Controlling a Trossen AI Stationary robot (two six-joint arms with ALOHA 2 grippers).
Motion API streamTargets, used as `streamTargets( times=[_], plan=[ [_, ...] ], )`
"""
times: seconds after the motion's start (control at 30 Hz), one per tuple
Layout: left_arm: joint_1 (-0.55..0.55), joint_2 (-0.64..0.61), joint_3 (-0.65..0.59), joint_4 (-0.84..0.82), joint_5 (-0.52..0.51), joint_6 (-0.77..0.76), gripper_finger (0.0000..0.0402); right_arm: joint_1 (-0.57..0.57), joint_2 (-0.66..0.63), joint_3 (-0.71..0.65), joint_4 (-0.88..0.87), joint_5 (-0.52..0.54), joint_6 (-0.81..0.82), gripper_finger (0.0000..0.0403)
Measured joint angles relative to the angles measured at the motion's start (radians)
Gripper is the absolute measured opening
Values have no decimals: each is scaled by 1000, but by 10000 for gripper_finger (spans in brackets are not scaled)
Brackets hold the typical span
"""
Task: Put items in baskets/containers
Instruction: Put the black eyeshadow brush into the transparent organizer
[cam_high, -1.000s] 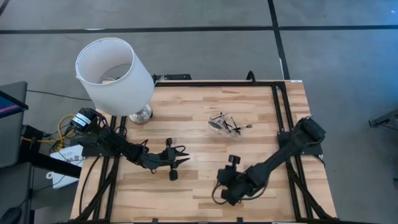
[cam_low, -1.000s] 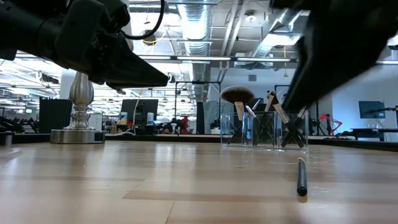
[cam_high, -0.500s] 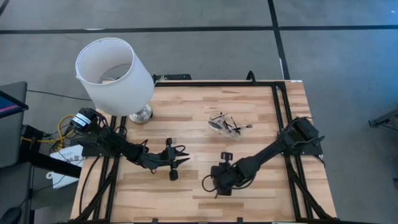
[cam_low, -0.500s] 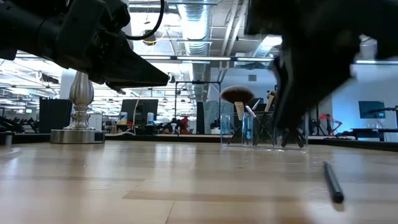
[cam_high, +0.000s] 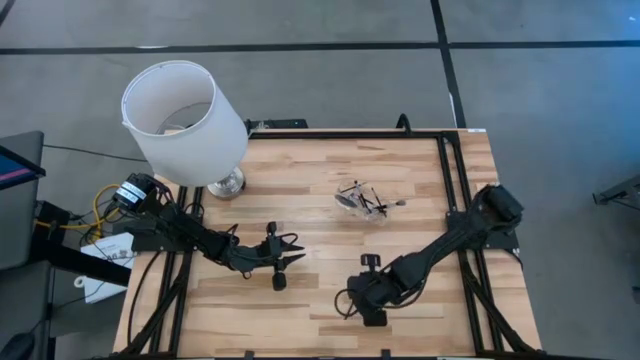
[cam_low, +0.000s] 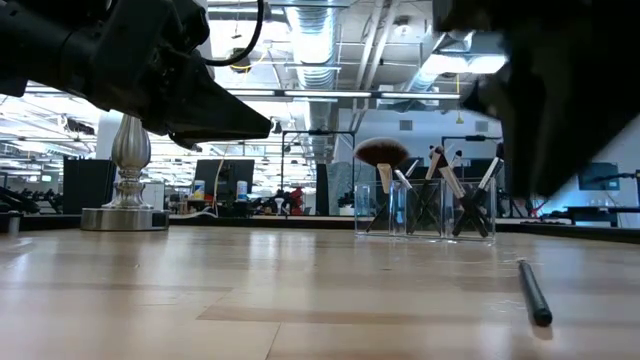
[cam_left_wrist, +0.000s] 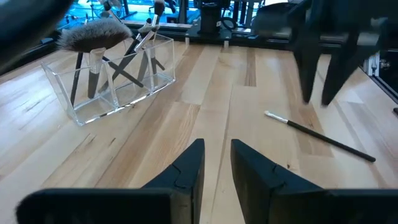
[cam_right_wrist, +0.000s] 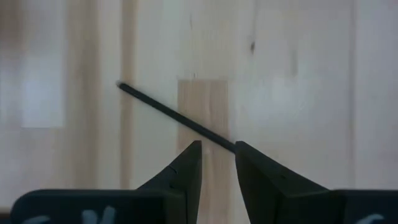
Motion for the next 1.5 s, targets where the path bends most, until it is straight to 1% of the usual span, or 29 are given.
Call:
streamTargets(
  times=[0.13,0.27,0.37,0.47,0.6,0.77,0.83,0.93,1.0,1.13,1.23,1.4,1.5],
  plan=[
    [0,0,0,0,0,-4,76,10,78,0,29,6,-26,88],
    [0,0,0,0,0,-4,76,-3,136,7,47,12,-56,88],
    [0,0,0,0,0,-4,76,-10,164,6,74,56,-80,88],
    [0,0,0,0,0,-4,76,-10,168,3,128,109,-129,84],
    [0,0,0,0,0,-4,76,-25,166,-1,200,104,-202,76],
    [0,0,0,0,0,-4,76,-43,169,0,238,105,-202,70],
    [0,0,0,0,0,-4,76,-46,170,18,245,140,-196,70],
    [0,0,0,0,0,-3,76,-54,168,83,245,183,-193,72],
    [0,0,0,0,0,-3,76,-54,167,137,215,218,-193,75],
    [0,0,0,0,0,-3,76,-49,165,215,104,220,-193,89],
    [0,0,0,0,0,-3,76,-50,165,233,49,243,-191,108],
    [0,0,0,0,0,-3,76,-56,165,234,-19,235,-133,144],
    [0,0,0,0,0,-3,76,-43,148,278,-129,222,-83,154]
  ],
)
